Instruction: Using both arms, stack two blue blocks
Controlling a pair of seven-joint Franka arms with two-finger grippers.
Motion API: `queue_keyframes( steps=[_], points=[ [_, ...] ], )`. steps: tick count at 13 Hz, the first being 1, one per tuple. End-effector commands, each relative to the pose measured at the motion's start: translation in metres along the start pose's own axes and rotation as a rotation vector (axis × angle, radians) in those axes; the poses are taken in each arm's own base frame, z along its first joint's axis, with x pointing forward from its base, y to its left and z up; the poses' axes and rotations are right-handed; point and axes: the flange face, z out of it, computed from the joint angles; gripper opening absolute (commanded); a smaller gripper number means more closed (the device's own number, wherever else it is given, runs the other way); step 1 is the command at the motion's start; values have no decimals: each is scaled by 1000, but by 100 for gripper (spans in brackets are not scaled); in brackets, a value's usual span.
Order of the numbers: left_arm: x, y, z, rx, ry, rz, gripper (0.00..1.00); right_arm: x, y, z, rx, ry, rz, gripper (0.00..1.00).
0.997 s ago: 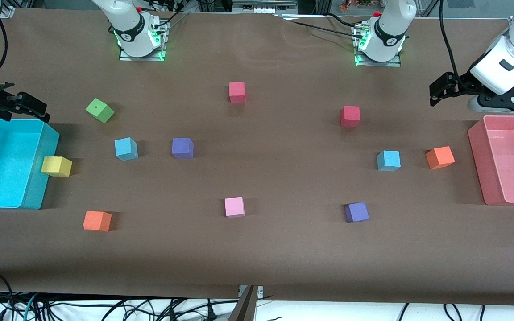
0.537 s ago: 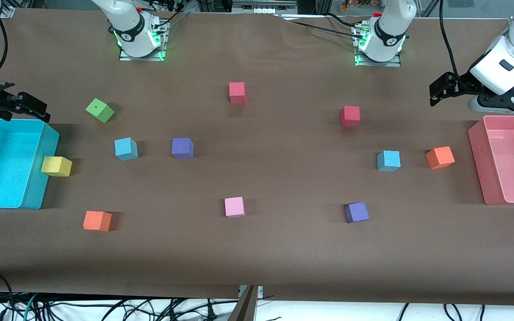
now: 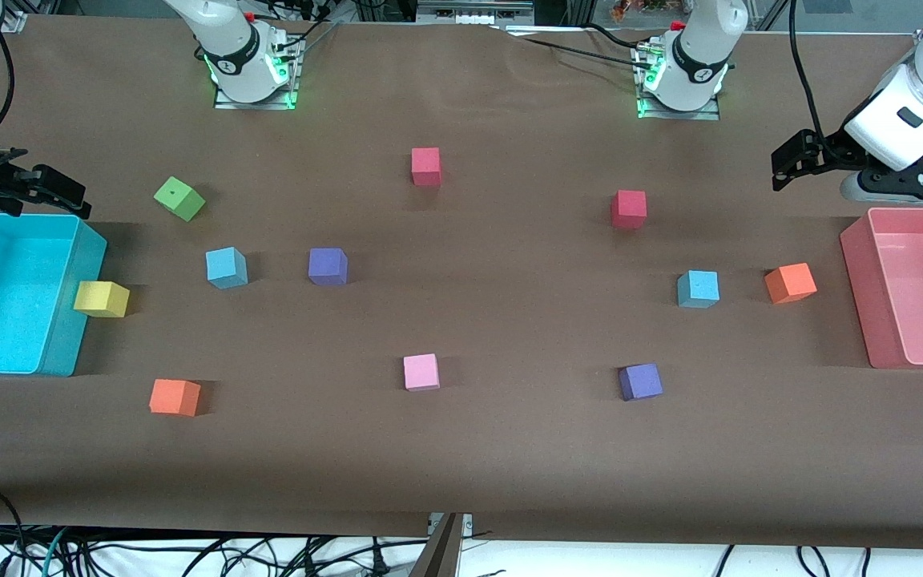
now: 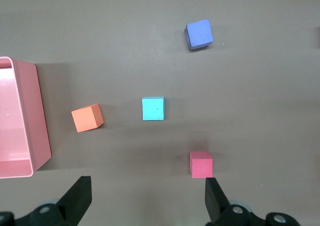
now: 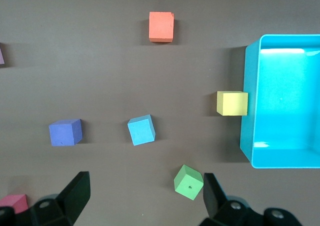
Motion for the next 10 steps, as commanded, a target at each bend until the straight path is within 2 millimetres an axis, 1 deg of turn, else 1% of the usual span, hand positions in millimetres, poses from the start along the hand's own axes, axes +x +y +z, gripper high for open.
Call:
queue_keyframes(
  steps=[1,7,9,10],
  points=[
    [2,-2,-6,8,-7,-6,100,-4,0,-3,-5,-2,5,100],
    [2,-2,-6,8,-7,-6,100,-3,0,-1,-4,-6,4,100],
    [2,-2,-7,10,-6,-6,100,0,0,2,-3,-6,8,100],
    [2,0,-6,10,-7,-3,100,3,-1,10,-2,-17,5,100]
  ],
)
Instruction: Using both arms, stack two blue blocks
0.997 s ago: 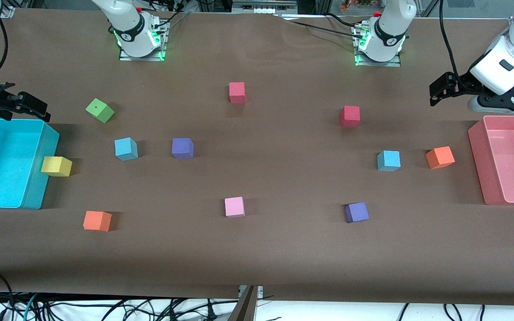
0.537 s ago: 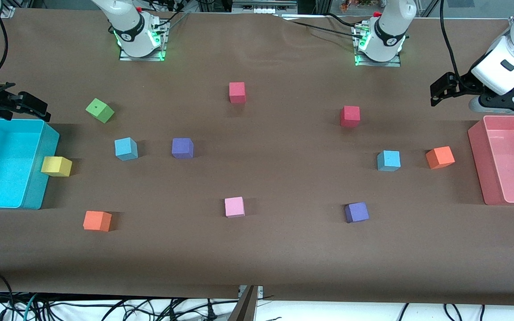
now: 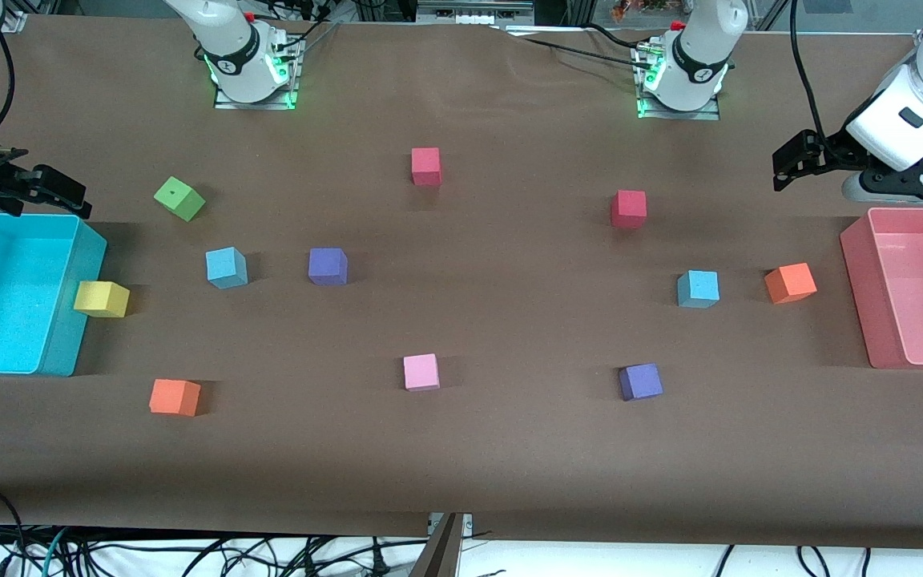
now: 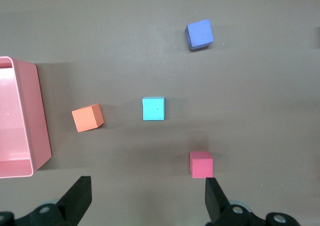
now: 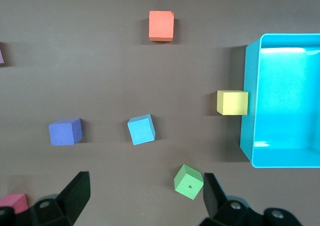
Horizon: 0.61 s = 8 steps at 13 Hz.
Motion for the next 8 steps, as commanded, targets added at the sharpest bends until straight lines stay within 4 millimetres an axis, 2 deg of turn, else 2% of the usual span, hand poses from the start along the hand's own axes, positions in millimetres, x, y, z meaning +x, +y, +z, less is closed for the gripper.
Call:
queue_keyframes(
  steps=[1,3,5,8],
  points=[
    [2,0,-7,10,-5,-2,100,10,-4,22,-1,-42,-20,100],
    [2,1,-7,9,-5,-1,100,18,-14,36,3,-52,-37,100],
    [2,0,-7,8,-5,-2,100,30,-37,72,3,-123,-100,100],
    [2,0,-7,9,-5,-1,100,42,-50,123,6,-196,-105,100]
  ],
)
